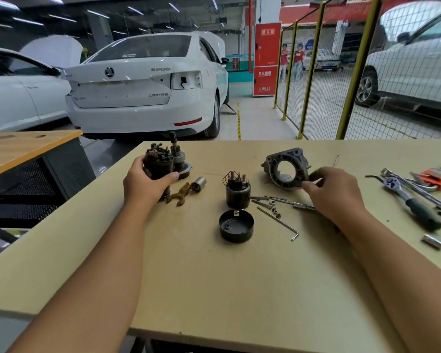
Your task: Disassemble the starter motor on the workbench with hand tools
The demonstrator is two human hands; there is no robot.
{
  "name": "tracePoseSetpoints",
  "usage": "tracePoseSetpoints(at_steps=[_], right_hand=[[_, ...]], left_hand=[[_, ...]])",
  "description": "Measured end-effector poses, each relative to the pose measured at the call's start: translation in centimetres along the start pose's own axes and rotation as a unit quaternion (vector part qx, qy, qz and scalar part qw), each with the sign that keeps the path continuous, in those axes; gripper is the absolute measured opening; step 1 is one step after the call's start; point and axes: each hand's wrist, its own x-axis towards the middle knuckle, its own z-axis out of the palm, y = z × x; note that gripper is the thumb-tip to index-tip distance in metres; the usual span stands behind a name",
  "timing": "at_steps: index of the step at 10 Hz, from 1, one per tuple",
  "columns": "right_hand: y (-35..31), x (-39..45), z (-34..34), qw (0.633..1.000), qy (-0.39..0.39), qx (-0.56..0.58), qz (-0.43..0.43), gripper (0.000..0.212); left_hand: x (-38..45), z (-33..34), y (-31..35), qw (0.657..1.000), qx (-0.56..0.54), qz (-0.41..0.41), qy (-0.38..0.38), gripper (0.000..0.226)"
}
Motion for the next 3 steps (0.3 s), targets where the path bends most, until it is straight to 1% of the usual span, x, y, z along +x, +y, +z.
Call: tracePoseSetpoints(at_steps=[1,2,3], right_hand=[[0.1,0.2,0.0,1.0,0.0,0.028,0.006,0.017],[0.0,-0.1,-0.1,1.0,-0.005,0.02,0.023,0.019],[-0.4,-0.3,-0.1,0.999,0.011,0.019,0.026,0.03]], left_hand=[[0.1,0.1,0.0,1.0,-0.015,-0.002,-0.008,0.085],[-0.1,-0.4,0.8,0.999,-0.037,-0.007,-0.006,0.094],[-0.5,-0.5,1.2,0.998,-0.061,-0.006,0.004,0.097]])
